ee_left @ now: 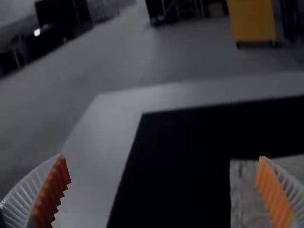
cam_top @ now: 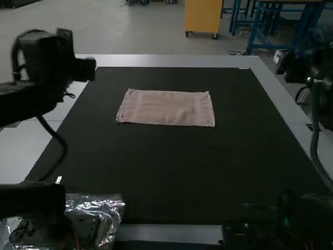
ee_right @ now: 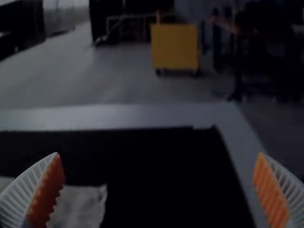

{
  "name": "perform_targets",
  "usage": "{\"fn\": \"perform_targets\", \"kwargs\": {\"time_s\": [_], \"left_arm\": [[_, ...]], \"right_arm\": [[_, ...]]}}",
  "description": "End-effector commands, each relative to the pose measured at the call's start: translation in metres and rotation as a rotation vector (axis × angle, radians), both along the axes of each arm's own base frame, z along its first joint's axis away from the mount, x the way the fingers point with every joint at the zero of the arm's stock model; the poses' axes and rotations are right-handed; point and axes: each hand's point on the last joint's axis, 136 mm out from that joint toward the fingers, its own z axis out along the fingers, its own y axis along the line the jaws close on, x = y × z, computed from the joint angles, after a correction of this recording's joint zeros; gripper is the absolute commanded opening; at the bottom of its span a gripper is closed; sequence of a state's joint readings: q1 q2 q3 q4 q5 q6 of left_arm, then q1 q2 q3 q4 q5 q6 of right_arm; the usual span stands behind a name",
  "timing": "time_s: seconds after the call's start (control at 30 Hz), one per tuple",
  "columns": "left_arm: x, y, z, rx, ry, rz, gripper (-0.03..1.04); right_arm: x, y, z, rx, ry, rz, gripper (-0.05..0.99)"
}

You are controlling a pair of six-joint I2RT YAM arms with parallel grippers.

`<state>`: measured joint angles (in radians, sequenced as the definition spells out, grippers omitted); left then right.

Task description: Fold the towel.

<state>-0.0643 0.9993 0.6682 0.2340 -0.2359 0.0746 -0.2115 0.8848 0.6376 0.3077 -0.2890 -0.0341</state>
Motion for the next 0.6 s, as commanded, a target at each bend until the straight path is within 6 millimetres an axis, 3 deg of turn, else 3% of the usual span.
{"fn": "perform_targets", "kwargs": {"time_s": [0.0,0.23,0.37,0.57], "left_arm": [[0.016,0.001,-0.002,-0.091,0.002,0.008,0.91],[0.035,-0.004,-0.050,-0.133,0.126,-0.028,0.94],[0.035,-0.007,-0.073,-0.135,0.180,-0.044,0.96],[0.030,-0.008,-0.112,-0.130,0.241,-0.044,0.96]], "right_arm": [[0.015,0.008,-0.021,0.062,0.075,0.055,0.91],[0.036,0.030,-0.119,-0.008,0.327,0.056,0.90],[0.038,0.051,-0.163,-0.047,0.443,0.044,0.90],[0.032,0.078,-0.222,0.047,0.617,0.044,0.90]]}}
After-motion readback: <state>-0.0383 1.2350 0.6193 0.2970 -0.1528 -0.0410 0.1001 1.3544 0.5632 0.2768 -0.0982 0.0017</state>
